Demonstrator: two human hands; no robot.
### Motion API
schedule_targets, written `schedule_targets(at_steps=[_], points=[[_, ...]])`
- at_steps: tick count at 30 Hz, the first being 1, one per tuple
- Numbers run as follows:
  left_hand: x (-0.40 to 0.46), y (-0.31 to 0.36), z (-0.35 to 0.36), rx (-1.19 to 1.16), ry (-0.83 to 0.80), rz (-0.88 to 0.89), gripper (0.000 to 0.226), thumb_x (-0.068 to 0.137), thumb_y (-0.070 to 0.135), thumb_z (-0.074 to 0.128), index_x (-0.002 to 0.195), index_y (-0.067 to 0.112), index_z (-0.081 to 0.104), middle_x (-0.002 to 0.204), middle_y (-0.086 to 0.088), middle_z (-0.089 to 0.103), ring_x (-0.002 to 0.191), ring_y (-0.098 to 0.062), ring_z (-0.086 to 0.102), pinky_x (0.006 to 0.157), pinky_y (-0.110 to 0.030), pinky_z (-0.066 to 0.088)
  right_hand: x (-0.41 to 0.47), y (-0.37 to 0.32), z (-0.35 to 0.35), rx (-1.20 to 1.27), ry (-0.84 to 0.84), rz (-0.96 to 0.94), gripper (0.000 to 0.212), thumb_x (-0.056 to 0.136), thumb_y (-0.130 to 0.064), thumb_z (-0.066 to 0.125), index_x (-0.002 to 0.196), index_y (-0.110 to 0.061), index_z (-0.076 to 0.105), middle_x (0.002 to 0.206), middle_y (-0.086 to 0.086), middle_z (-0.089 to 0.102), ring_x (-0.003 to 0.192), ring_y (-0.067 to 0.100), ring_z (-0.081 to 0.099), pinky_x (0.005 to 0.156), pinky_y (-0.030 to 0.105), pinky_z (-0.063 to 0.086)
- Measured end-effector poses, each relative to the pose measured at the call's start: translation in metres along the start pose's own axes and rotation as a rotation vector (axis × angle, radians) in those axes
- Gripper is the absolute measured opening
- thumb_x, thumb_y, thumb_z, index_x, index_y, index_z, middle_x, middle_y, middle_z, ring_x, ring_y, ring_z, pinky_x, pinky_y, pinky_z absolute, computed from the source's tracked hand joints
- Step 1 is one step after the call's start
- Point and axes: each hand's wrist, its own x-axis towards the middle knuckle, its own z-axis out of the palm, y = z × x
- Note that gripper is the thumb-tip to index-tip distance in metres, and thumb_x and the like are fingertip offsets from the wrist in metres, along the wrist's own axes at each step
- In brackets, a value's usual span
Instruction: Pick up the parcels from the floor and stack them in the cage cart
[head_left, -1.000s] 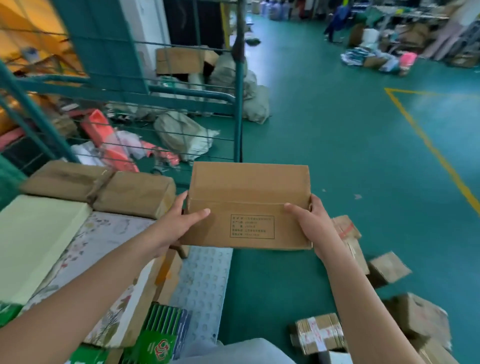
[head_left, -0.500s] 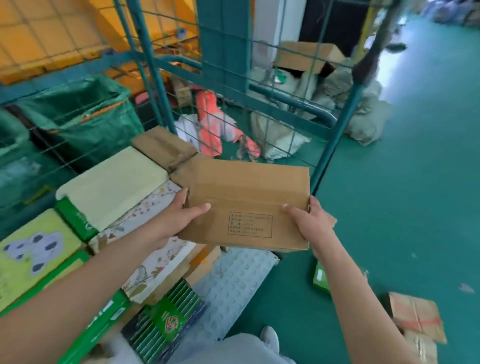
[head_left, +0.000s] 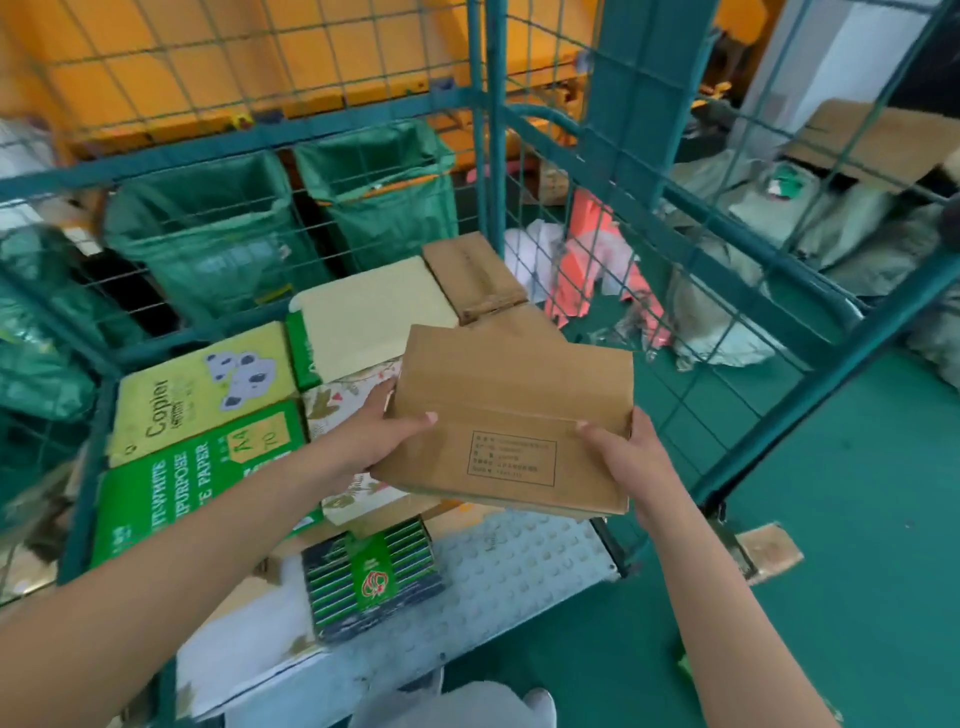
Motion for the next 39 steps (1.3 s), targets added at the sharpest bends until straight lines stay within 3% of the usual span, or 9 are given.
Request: schedule_targets(at_steps=[3,6,11,14,17,24,27,35,39], points=[[-0.001,-0.011,-0.008,-0.040,0.055,-0.030,0.087,0.090,0.048,0.075,0.158,0.043,0.021,0.137,0.005,0.058,0.115,-0.023,0.063,0.103,-0.046,0.052,0.010,-0.004,0.011,-0.009,-0.065,-0.026,0.081,0.094,-0.042,0.070,0.159,-0.022,0.027,0.136,-0.004,0.050,0.115,0.022,0.054,0.095,0.039,0.045],[-0.004,-0.022,-0.020,-0.069,0.098,-0.057,0.086,0.091,0.048,0.074,0.158,0.042,0.021,0.126,0.012,0.059,0.111,-0.019,0.064,0.101,-0.044,0.054,0.018,-0.012,0.027,-0.051,-0.119,-0.032,0.091,0.090,-0.047,0.072,0.162,-0.023,0.023,0.150,-0.002,0.049,0.125,0.025,0.055,0.105,0.044,0.048],[-0.009,-0.038,-0.041,-0.099,0.147,-0.075,0.090,0.092,0.047,0.073,0.161,0.040,0.015,0.140,0.006,0.053,0.110,-0.017,0.060,0.090,-0.034,0.053,0.027,-0.023,0.060,-0.096,-0.182,-0.054,0.097,0.091,-0.050,0.071,0.165,-0.024,0.015,0.157,0.001,0.043,0.130,0.024,0.052,0.106,0.041,0.045],[-0.009,-0.056,-0.066,-0.139,0.190,-0.112,0.088,0.092,0.048,0.073,0.160,0.041,0.018,0.140,0.005,0.055,0.117,-0.022,0.060,0.102,-0.041,0.051,0.031,-0.034,0.094,-0.170,-0.216,-0.055,0.106,0.084,-0.061,0.070,0.165,-0.027,0.012,0.161,0.001,0.038,0.138,0.028,0.046,0.115,0.049,0.039],[-0.008,-0.077,-0.096,-0.167,0.211,-0.144,0.088,0.089,0.051,0.075,0.158,0.044,0.021,0.141,0.005,0.058,0.118,-0.023,0.061,0.105,-0.048,0.050,0.032,-0.044,0.131,-0.148,-0.258,-0.068,0.099,0.091,-0.051,0.071,0.166,-0.024,0.011,0.162,0.002,0.036,0.139,0.029,0.046,0.113,0.045,0.042],[-0.005,-0.141,-0.201,-0.284,0.278,-0.164,0.074,0.094,0.041,0.071,0.153,0.042,0.027,0.126,0.011,0.062,0.108,-0.014,0.063,0.090,-0.037,0.052,0.023,-0.071,0.267,-0.254,-0.342,-0.084,0.083,0.089,-0.051,0.072,0.157,-0.028,0.029,0.145,-0.002,0.054,0.122,0.025,0.059,0.106,0.050,0.050],[-0.002,-0.177,-0.256,-0.331,0.326,-0.188,0.070,0.097,0.036,0.069,0.153,0.038,0.027,0.116,0.016,0.061,0.100,-0.008,0.061,0.076,-0.028,0.048,0.014,-0.080,0.342,-0.272,-0.385,-0.093,0.062,0.091,-0.042,0.073,0.143,-0.028,0.041,0.130,-0.003,0.061,0.109,0.020,0.063,0.099,0.048,0.054],[0.040,-0.259,-0.373,-0.504,0.422,-0.281,0.079,0.097,0.035,0.070,0.159,0.029,0.021,0.122,0.009,0.054,0.104,-0.015,0.056,0.091,-0.033,0.042,0.030,-0.112,0.515,-0.393,-0.463,-0.132,0.043,0.092,-0.036,0.067,0.128,-0.035,0.044,0.118,-0.008,0.061,0.097,0.009,0.061,0.086,0.039,0.050],[0.073,-0.288,-0.413,-0.603,0.433,-0.317,0.079,0.097,0.039,0.070,0.158,0.031,0.021,0.128,0.007,0.054,0.109,-0.018,0.055,0.095,-0.038,0.044,0.052,-0.130,0.588,-0.524,-0.435,-0.188,0.065,0.081,-0.046,0.066,0.140,-0.032,0.043,0.131,0.001,0.055,0.110,0.023,0.060,0.096,0.047,0.052]])
